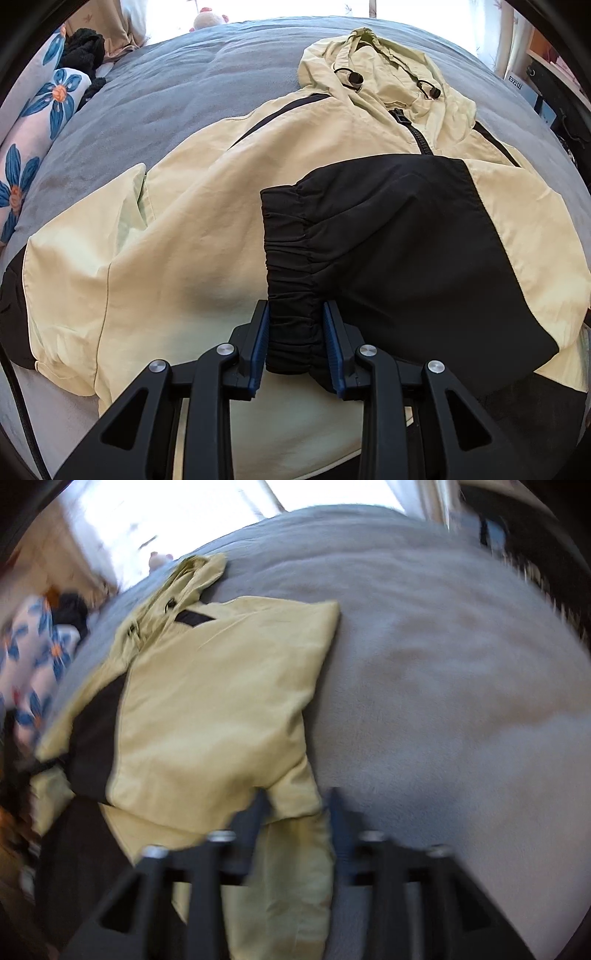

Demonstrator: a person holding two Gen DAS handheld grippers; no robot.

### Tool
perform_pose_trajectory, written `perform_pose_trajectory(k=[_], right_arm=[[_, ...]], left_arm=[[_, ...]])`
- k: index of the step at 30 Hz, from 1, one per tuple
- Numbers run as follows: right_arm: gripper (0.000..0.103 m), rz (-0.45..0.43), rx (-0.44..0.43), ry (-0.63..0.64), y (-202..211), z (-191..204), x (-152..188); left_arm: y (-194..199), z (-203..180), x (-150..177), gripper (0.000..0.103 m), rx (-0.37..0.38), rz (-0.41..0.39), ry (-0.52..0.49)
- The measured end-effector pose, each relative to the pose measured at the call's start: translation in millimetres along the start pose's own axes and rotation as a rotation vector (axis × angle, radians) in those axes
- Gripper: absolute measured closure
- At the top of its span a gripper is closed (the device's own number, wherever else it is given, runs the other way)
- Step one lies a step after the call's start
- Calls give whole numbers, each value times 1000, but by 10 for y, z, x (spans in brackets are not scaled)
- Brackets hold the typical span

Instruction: Fold large clothes

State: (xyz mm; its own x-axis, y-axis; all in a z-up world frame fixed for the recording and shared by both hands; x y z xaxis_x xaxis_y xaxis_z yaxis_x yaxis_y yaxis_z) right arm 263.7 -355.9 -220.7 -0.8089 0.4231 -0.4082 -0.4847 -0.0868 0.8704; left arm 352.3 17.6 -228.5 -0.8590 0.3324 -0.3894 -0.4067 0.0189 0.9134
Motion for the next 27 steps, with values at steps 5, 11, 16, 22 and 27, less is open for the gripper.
perform_pose_trajectory(k=[5, 11, 16, 22, 27], right_arm=[[94, -28, 12, 0, 95, -113, 67], [94, 27, -70, -223, 28, -430, 129], [92, 59, -61, -253, 89, -449, 146], [69, 17, -126, -288, 300, -319, -211], [67, -11, -164, -326, 179, -203, -699]], left_arm=[[-18, -7, 21, 74, -4, -5, -8], [-34, -45, 55, 72, -3, -16, -16], [25, -19, 76, 69, 16, -20, -20], [217, 41, -46, 69, 59, -62, -2], [74, 110, -250, 69, 56, -33, 13]])
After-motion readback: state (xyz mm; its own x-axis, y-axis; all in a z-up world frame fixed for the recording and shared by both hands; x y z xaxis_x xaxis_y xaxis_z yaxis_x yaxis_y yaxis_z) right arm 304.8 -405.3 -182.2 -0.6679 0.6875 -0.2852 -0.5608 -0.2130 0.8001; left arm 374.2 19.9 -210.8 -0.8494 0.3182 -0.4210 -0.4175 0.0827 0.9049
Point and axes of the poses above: each gripper's, at about its wrist camera, not at the fingertips, and y roughly against the way its jaws point, z to its left, x to its underside, the point moved 6 cm from there along -y, roughly the way its jaws point, and after that the axes turned 15 degrees about -y, right-handed, at the moved point
